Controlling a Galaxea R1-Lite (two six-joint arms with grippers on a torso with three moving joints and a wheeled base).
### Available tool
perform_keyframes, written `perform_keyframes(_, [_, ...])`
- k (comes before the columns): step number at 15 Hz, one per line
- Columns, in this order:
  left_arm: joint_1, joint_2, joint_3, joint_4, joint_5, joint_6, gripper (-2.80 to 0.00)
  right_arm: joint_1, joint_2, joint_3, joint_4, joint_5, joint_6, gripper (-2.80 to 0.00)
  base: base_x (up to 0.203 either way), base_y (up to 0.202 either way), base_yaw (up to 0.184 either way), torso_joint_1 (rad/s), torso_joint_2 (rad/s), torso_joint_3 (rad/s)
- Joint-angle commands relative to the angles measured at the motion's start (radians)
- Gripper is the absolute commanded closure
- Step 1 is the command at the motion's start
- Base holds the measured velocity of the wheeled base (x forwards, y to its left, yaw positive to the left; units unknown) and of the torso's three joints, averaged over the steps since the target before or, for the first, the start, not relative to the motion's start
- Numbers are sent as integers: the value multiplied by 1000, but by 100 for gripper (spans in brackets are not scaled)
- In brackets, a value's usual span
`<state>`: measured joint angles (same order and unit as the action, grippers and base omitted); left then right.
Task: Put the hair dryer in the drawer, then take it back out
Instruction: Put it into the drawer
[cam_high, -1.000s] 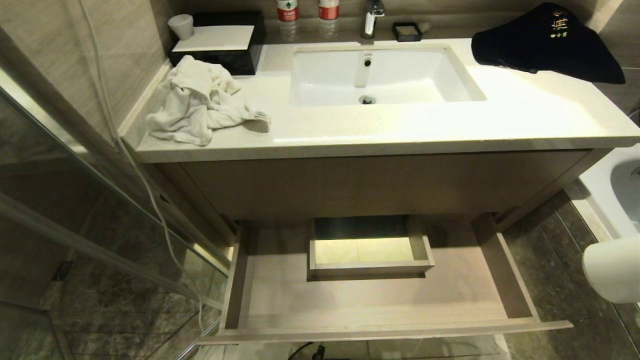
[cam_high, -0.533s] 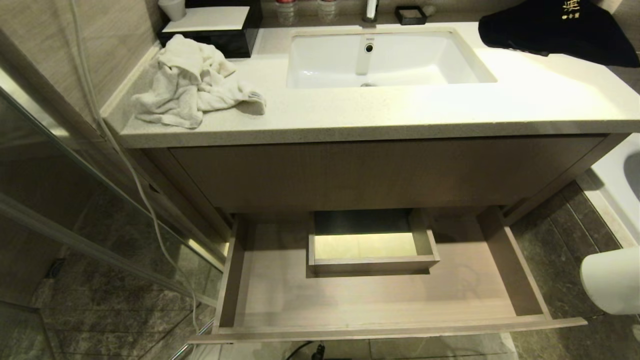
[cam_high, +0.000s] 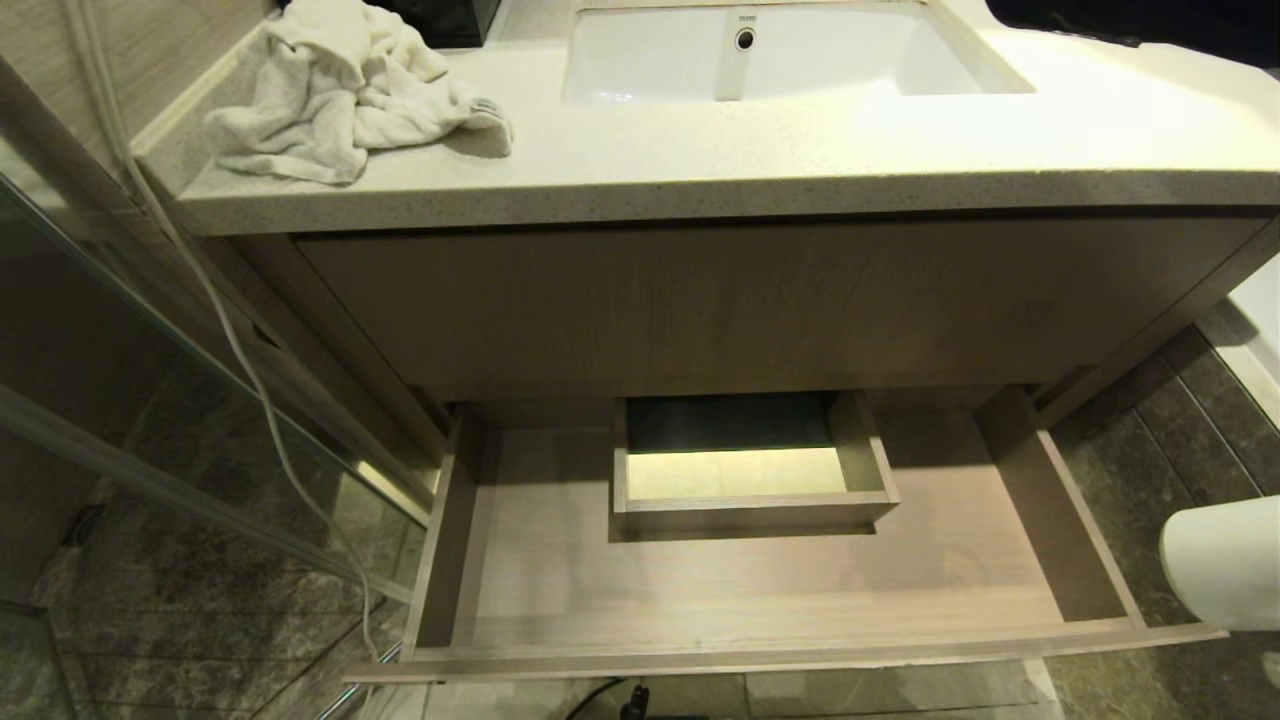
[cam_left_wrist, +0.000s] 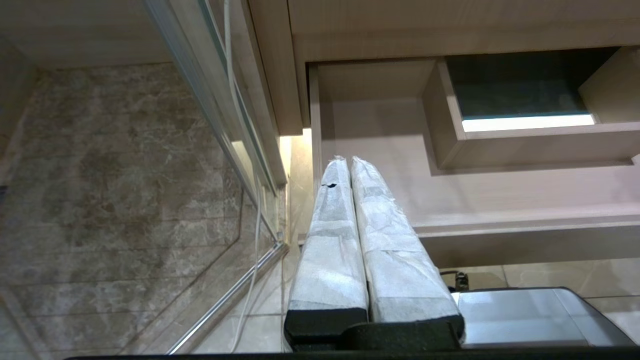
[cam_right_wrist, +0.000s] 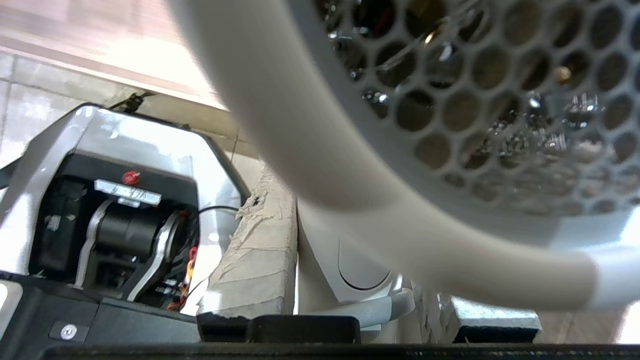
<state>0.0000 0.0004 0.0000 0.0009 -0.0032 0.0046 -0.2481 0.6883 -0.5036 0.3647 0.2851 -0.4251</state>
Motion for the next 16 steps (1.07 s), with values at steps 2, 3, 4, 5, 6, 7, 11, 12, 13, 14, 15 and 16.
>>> perform_keyframes(2, [0,1,2,1,0,0,0,1,-3,0,-3,2,-3,0,0,0,0,-268,522,245])
perform_keyframes(3, [0,1,2,1,0,0,0,1,-3,2,-3,3,-3,0,0,0,0,-265,512,251])
perform_keyframes(4, [0,1,2,1,0,0,0,3,-5,2,-3,3,-3,0,0,0,0,-271,501,239])
perform_keyframes(5, [0,1,2,1,0,0,0,3,-6,2,-3,2,-3,0,0,0,0,-255,496,242])
perform_keyframes(6, [0,1,2,1,0,0,0,3,-5,2,-3,2,-3,0,0,0,0,-256,491,237])
perform_keyframes(7, [0,0,2,1,0,0,0,3,-4,2,-3,2,-3,0,0,0,0,-266,478,232])
perform_keyframes(11, [0,1,2,1,0,0,0,3,-1,-1,-13,2,-3,0,0,0,0,-252,477,222])
perform_keyframes(12, [0,1,2,1,0,0,0,3,-4,-1,-14,2,-3,0,0,0,0,-243,450,188])
perform_keyframes(13, [0,1,2,1,0,0,0,5,-8,7,-14,2,-4,0,0,0,0,-256,481,198])
perform_keyframes(14, [0,1,1,1,0,0,0,12,-17,26,-13,2,-4,0,0,0,0,-246,365,121])
perform_keyframes(15, [0,1,2,1,0,0,0,15,-21,28,-17,2,-4,0,0,0,0,-263,438,178])
perform_keyframes(16, [0,1,1,1,0,0,0,15,-23,29,-31,1,-4,0,0,0,0,-255,349,129])
